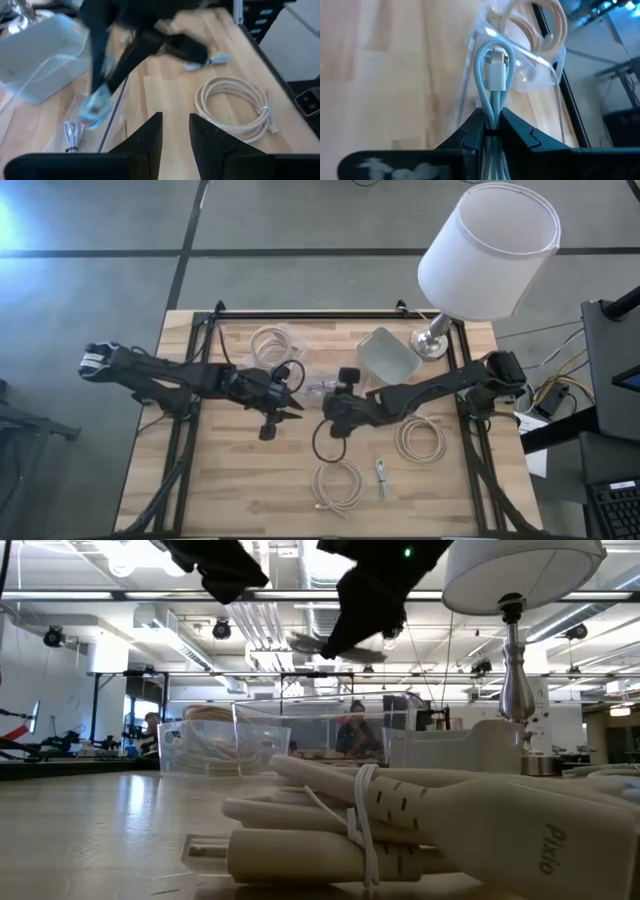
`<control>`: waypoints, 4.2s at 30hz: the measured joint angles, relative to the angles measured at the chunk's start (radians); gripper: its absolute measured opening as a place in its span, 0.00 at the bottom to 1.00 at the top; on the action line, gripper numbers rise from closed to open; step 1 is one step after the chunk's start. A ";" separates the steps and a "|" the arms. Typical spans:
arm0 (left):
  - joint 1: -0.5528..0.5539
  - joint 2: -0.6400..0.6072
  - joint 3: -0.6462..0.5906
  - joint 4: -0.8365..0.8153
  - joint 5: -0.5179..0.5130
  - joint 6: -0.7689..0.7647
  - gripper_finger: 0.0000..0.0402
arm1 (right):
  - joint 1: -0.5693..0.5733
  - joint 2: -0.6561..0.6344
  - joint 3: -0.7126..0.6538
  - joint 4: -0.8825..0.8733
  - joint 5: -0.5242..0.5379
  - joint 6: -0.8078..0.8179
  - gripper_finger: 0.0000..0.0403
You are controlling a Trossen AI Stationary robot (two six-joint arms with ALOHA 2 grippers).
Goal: Pick & Place USB Port
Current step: Put the blue USB cable into the transparent bin, then put the white USB cable into the transparent bin
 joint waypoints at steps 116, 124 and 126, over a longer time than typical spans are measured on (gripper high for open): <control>-0.002 -0.038 0.005 0.006 -0.059 0.168 0.20 | 0.387 0.233 -0.007 -0.401 -0.711 1.753 0.41; -0.002 -0.038 0.006 0.010 -0.073 0.185 0.20 | 0.383 0.203 -0.014 -0.392 -0.690 1.742 0.25; -0.002 -0.038 0.006 0.010 -0.073 0.185 0.20 | 0.381 0.197 -0.013 -0.379 -0.671 1.720 0.19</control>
